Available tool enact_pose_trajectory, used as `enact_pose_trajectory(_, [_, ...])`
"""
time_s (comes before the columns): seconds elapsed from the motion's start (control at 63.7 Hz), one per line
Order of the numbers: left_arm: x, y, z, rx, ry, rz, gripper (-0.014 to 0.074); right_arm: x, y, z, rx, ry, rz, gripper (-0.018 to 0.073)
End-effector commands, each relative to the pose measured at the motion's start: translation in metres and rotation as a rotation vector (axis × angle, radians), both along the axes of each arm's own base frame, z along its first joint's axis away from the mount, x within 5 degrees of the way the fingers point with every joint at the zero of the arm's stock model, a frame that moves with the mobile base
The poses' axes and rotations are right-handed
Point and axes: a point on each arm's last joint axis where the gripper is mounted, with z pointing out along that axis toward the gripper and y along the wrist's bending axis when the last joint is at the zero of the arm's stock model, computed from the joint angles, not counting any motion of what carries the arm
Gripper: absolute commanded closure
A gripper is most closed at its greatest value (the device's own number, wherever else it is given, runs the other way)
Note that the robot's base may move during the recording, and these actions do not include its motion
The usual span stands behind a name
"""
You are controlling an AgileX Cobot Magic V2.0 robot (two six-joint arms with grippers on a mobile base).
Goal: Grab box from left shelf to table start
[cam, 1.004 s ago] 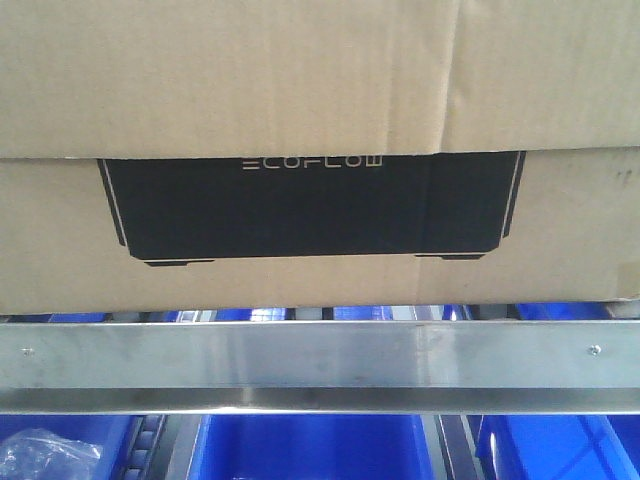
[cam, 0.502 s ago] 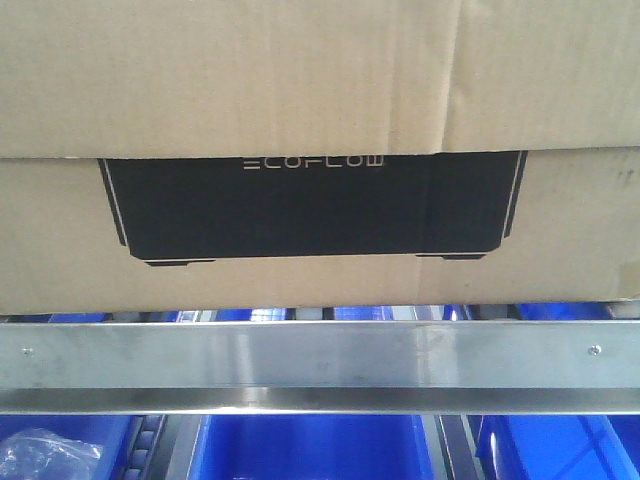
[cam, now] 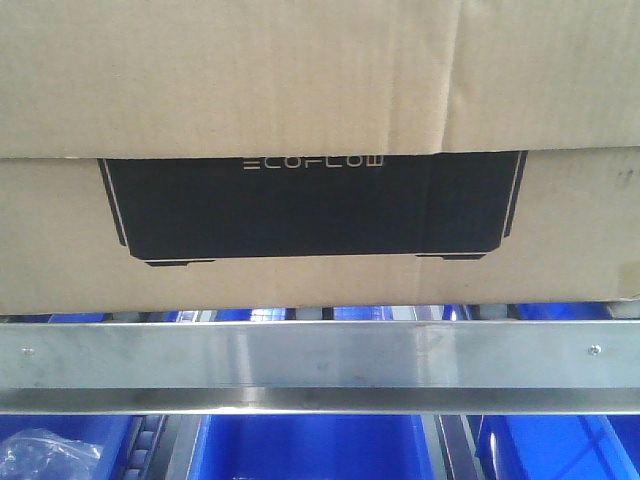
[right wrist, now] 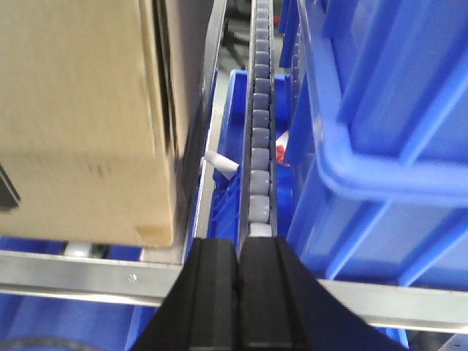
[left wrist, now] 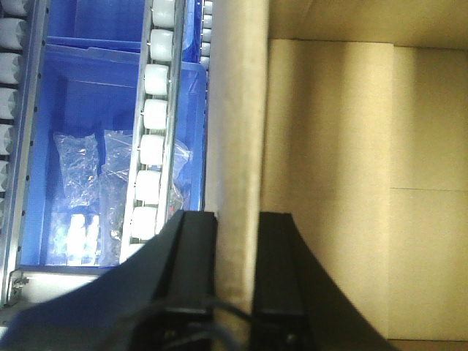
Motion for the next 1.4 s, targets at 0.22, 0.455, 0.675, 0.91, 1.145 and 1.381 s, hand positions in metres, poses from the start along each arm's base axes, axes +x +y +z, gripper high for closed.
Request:
enact_pose_trajectory(0.22, [-0.006, 0.0, 0.024, -0.028, -0.111, -0.004, 0.0699, 0.017, 0.001, 0.063, 0.04, 0.022, -0.001, 0.0511])
enact_pose_trajectory(0.455, [-0.006, 0.0, 0.024, -0.028, -0.111, -0.004, 0.0699, 0.022, 0.001, 0.1, 0.042, 0.008, 0.0, 0.0511])
enact_pose_trajectory(0.675, [-0.006, 0.0, 0.024, -0.028, -0.111, -0.004, 0.0699, 0.032, 0.002, 0.127, 0.043, 0.1, 0.003, 0.0354])
enact_pose_trajectory(0.91, [-0.006, 0.0, 0.024, -0.028, -0.111, -0.004, 0.0699, 0.045, 0.006, 0.155, 0.093, 0.096, 0.029, 0.0165])
enact_pose_trajectory(1.145, [-0.006, 0.0, 0.024, -0.028, -0.111, -0.004, 0.0699, 0.08, 0.008, 0.178, 0.112, 0.205, 0.038, 0.0165])
enact_pose_trajectory(1.381, [-0.006, 0.0, 0.024, -0.028, -0.111, -0.004, 0.0699, 0.12, 0.015, 0.195, 0.14, 0.264, 0.062, 0.0165])
